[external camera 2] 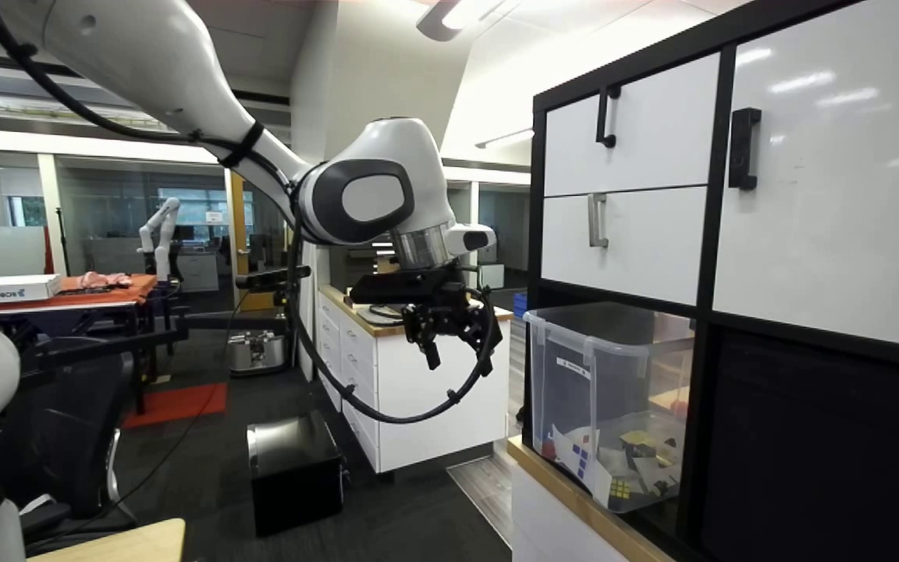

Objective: Pull the plastic container from underneath the black and white cabinet

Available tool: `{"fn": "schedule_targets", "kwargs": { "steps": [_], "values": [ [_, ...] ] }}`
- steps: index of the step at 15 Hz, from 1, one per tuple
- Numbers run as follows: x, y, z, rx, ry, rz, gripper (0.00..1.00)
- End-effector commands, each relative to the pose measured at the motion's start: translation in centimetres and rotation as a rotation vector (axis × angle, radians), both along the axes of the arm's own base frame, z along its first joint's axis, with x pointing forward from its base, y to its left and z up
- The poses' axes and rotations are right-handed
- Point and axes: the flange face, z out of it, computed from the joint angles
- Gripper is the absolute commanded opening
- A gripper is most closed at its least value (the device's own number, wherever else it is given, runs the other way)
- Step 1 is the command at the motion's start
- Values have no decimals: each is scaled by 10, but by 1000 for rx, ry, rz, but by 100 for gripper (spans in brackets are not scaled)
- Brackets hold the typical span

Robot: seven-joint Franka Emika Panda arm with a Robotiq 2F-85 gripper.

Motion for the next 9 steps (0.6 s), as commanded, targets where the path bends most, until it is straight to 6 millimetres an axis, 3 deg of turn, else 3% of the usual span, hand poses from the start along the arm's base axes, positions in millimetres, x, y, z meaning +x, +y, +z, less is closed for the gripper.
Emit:
{"fn": "schedule_targets", "kwargs": {
  "steps": [1,9],
  "values": [
    [1,0,1,-1,0,0,100],
    [3,4,0,-4,-15,22,100]
  ]
}}
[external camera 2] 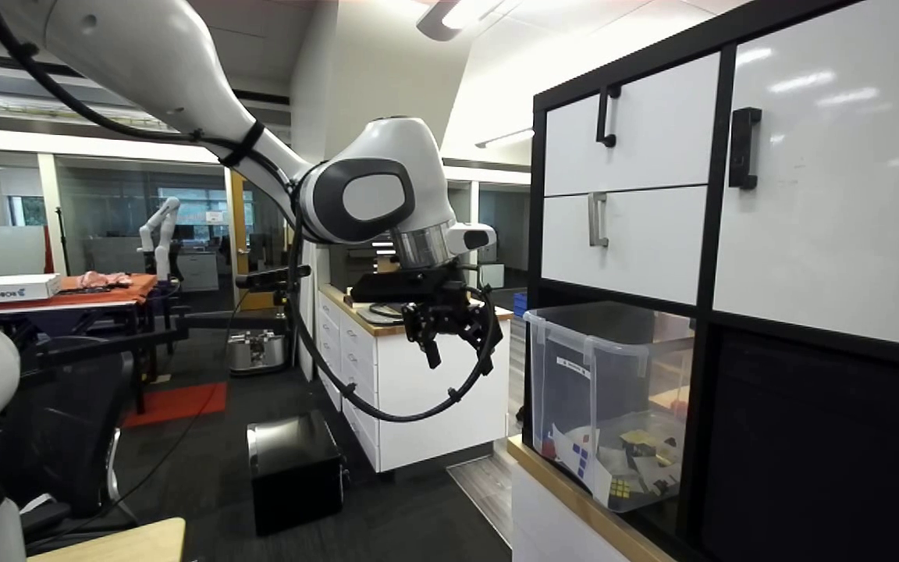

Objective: Pull the plastic container from underneath the black and white cabinet

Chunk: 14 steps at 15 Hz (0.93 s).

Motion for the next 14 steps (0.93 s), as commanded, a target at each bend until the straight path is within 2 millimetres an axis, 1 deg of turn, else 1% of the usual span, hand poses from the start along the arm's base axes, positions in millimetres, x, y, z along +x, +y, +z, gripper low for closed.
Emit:
{"fn": "schedule_targets", "kwargs": {
  "steps": [1,3,7,14],
  "values": [
    [4,4,-1,-8,-21,26,100],
    [10,9,0,-13,-41,45,100],
    [30,16,0,-41,-102,97,100],
    [72,16,4,-91,-186,161,100]
  ]
}}
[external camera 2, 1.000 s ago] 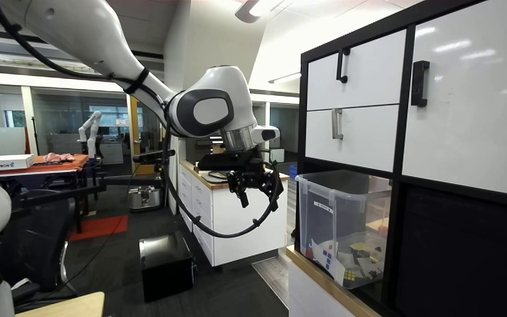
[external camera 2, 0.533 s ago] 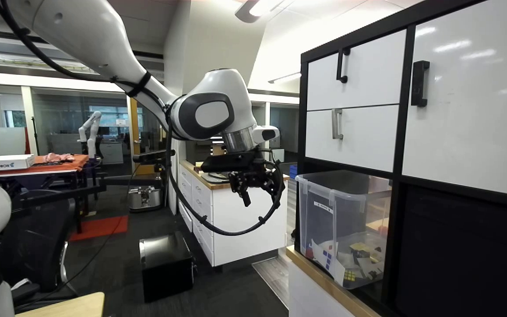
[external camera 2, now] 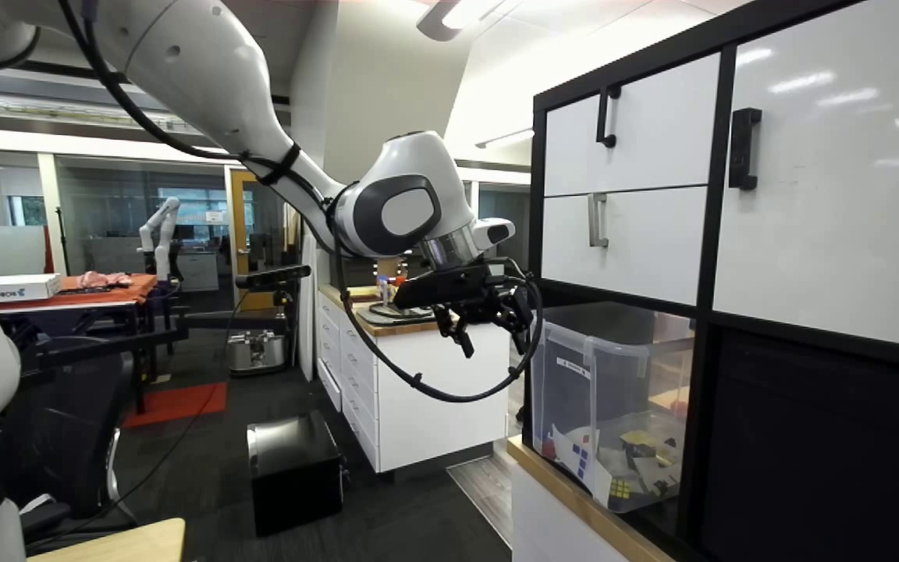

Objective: Pull the plastic container from underneath the black and white cabinet

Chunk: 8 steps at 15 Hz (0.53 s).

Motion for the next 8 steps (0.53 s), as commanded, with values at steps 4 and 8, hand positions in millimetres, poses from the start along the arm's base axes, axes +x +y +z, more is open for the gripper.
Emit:
{"fn": "schedule_targets", "kwargs": {
  "steps": [4,8],
  "values": [
    [36,-7,8,-84,-63,116,100],
    [48,-7,17,-119,-120,195,100]
  ]
}}
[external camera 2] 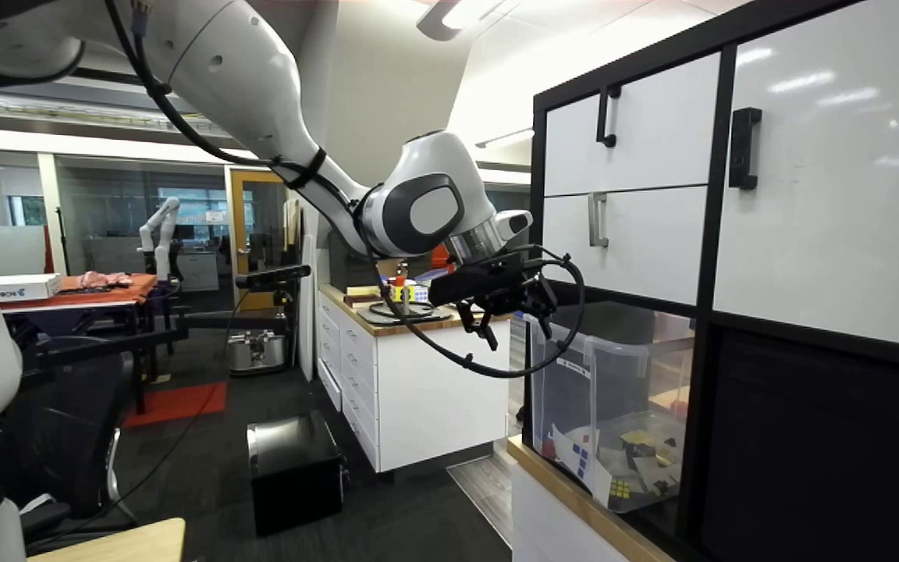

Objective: Pull the plastic container from underneath the black and white cabinet

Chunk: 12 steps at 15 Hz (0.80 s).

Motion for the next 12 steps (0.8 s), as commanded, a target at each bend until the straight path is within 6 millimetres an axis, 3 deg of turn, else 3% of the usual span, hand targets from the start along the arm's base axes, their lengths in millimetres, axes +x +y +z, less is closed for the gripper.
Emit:
{"fn": "schedule_targets", "kwargs": {
  "steps": [1,5,12],
  "values": [
    [15,-4,10,-45,-71,89,100],
    [24,-3,15,-89,-129,184,100],
    [37,-6,-2,-134,-143,295,100]
  ]
}}
